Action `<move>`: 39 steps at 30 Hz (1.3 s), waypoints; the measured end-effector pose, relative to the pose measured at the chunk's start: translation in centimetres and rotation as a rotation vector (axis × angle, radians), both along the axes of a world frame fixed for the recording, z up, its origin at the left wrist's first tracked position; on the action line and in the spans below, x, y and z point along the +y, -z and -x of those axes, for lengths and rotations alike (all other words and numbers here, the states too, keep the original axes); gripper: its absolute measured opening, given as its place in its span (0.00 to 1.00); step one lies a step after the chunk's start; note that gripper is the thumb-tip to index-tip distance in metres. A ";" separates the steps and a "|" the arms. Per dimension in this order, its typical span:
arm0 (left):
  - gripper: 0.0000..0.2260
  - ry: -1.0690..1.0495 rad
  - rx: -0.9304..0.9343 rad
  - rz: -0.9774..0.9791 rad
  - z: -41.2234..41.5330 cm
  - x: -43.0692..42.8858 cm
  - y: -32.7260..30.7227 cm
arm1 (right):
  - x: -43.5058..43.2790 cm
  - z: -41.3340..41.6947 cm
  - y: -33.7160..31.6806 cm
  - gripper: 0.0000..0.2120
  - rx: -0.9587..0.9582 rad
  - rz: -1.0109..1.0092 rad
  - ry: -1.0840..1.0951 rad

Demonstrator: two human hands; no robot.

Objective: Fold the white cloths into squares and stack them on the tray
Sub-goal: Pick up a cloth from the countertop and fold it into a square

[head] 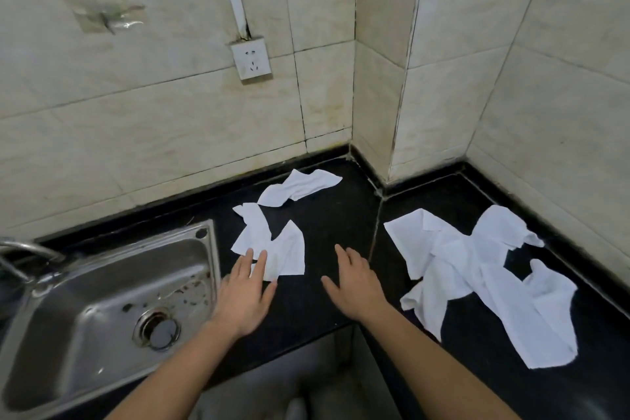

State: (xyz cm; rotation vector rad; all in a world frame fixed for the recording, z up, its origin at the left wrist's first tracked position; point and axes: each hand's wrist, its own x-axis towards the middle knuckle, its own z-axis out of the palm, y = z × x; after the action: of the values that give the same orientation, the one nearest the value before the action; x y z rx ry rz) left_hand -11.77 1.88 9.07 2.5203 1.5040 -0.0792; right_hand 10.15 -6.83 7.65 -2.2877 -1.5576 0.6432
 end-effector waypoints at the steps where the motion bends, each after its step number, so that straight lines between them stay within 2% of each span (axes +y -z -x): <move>1: 0.31 0.031 -0.011 0.006 -0.5 1.6 0.5 | 1.0 0.2 0.7 0.36 0.040 0.019 0.016; 8: 0.28 0.197 -0.129 0.115 -5.6 14.7 5.3 | 8.9 0.7 5.6 0.34 0.239 0.195 0.127; 14: 0.28 0.394 -0.148 0.221 -8.4 22.4 10.2 | 14.4 2.7 9.8 0.32 0.386 0.297 0.389; 16: 0.29 0.438 -0.162 0.246 -9.3 23.3 11.0 | 15.1 3.6 10.6 0.30 0.382 0.312 0.501; 18: 0.31 0.477 -0.069 0.262 -10.4 24.2 12.3 | 16.2 4.1 11.3 0.24 0.345 0.342 0.550; 20: 0.32 0.518 0.094 0.223 -11.1 24.2 12.8 | 16.8 3.9 11.3 0.15 0.309 0.384 0.517; 22: 0.31 0.539 0.217 0.162 -11.4 24.0 13.0 | 16.8 3.2 11.1 0.10 0.301 0.427 0.476; 27: 0.14 0.590 0.354 0.010 -11.2 23.9 11.4 | 14.4 -0.6 9.4 0.10 0.235 0.464 0.450; 30: 0.11 0.584 0.302 -0.002 -11.0 22.6 9.5 | 12.4 -3.6 7.0 0.11 0.196 0.392 0.459; 34: 0.10 0.503 0.122 -0.022 -10.9 20.2 6.7 | 10.0 -6.8 2.8 0.09 0.156 0.236 0.431; 39: 0.06 0.427 -0.075 0.040 -11.0 17.9 3.6 | 7.2 -10.4 -1.3 0.09 0.142 0.170 0.440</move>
State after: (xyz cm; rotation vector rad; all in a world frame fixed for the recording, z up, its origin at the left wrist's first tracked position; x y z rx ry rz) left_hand -0.75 19.73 5.47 2.7327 0.9074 -0.0760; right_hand 20.55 0.34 8.97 -2.5272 -0.9200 0.8157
